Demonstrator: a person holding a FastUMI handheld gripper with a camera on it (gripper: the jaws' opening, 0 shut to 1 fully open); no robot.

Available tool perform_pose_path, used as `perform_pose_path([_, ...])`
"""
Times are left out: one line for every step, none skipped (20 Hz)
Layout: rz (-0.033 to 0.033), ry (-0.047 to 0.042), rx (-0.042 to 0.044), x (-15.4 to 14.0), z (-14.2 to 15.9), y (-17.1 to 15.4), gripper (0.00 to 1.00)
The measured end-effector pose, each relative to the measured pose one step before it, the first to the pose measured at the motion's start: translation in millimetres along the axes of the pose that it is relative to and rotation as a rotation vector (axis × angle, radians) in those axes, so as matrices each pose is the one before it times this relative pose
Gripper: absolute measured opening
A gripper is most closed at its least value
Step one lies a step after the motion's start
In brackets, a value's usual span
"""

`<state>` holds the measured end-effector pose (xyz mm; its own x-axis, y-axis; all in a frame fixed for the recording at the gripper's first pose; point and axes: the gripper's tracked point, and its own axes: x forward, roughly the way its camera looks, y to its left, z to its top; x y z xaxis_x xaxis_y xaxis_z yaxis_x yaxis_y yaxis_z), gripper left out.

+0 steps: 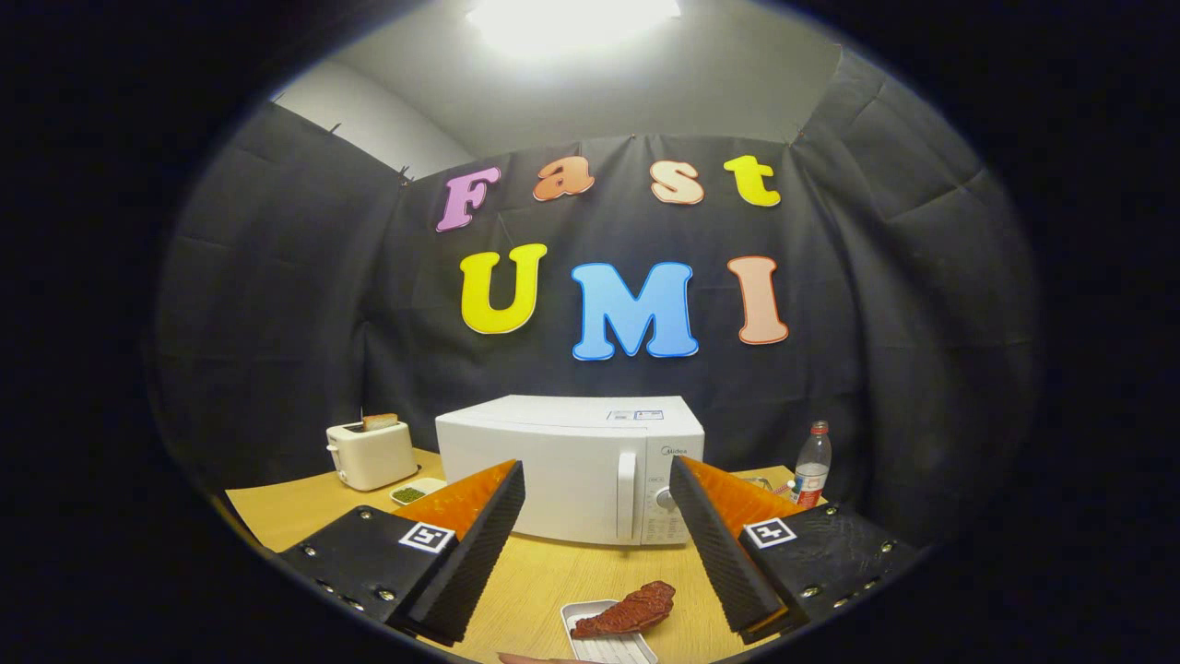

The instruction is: Open the microwave, put the food inside, and close the microwave door.

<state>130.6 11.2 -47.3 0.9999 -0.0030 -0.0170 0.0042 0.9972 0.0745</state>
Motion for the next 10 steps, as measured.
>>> perform_pose_path([-0.00794, 0.00634, 0.00274, 8.61, -4.57, -1.34, 0.98])
perform_pose_path([-0.00361, 0.00613, 0.00401, 8.64, -4.29, 0.50, 0.98])
perform_pose_path([-0.00269, 0.00932, 0.00479, 8.42, -6.80, 1.86, 0.98])
perform_pose_path([-0.00442, 0.01180, 0.00606, 7.84, -6.81, 0.30, 0.98])
perform_pose_path([-0.00349, 0.01374, 0.00629, 8.45, -6.16, 0.29, 0.98])
perform_pose_path([-0.00326, 0.01050, 0.00468, 8.55, -5.24, 0.78, 0.98])
perform_pose_path([-0.00726, 0.00542, 0.00350, 8.10, -3.90, -1.44, 0.99])
perform_pose_path([-0.01076, 0.00182, 0.00399, 10.74, -4.13, -2.06, 0.98])
perform_pose_path([-0.01025, 0.00304, 0.00301, 8.79, -4.56, -1.78, 0.99])
perform_pose_path([-0.00890, 0.00144, 0.00117, 9.54, -4.01, -0.52, 0.98])
